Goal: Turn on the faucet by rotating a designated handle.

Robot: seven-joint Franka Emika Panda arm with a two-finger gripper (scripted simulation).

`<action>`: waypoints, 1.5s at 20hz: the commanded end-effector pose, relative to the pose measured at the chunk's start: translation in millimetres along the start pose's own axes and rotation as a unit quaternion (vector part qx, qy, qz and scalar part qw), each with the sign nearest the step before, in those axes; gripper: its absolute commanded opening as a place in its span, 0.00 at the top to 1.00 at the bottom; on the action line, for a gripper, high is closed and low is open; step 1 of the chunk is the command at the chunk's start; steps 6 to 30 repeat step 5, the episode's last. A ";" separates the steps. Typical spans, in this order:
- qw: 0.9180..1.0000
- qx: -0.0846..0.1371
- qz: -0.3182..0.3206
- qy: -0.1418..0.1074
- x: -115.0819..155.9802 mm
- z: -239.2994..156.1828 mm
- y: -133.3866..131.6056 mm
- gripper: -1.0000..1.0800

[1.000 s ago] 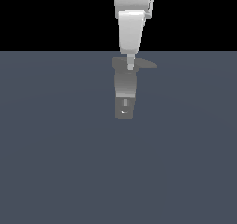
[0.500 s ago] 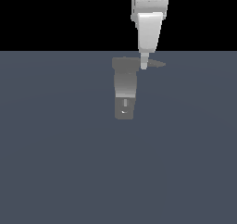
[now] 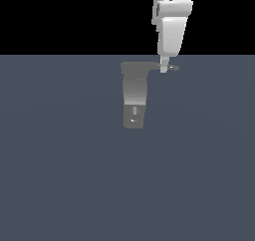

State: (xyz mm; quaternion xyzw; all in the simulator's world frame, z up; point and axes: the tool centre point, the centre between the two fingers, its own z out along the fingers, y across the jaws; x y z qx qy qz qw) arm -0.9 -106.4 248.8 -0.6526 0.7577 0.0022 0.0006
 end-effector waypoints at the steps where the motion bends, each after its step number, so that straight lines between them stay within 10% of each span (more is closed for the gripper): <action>1: 1.000 0.001 0.013 0.002 23.8 -0.2 -7.2 1.00; 30: 1.000 0.001 0.014 0.002 34.4 -0.3 -14.8 1.00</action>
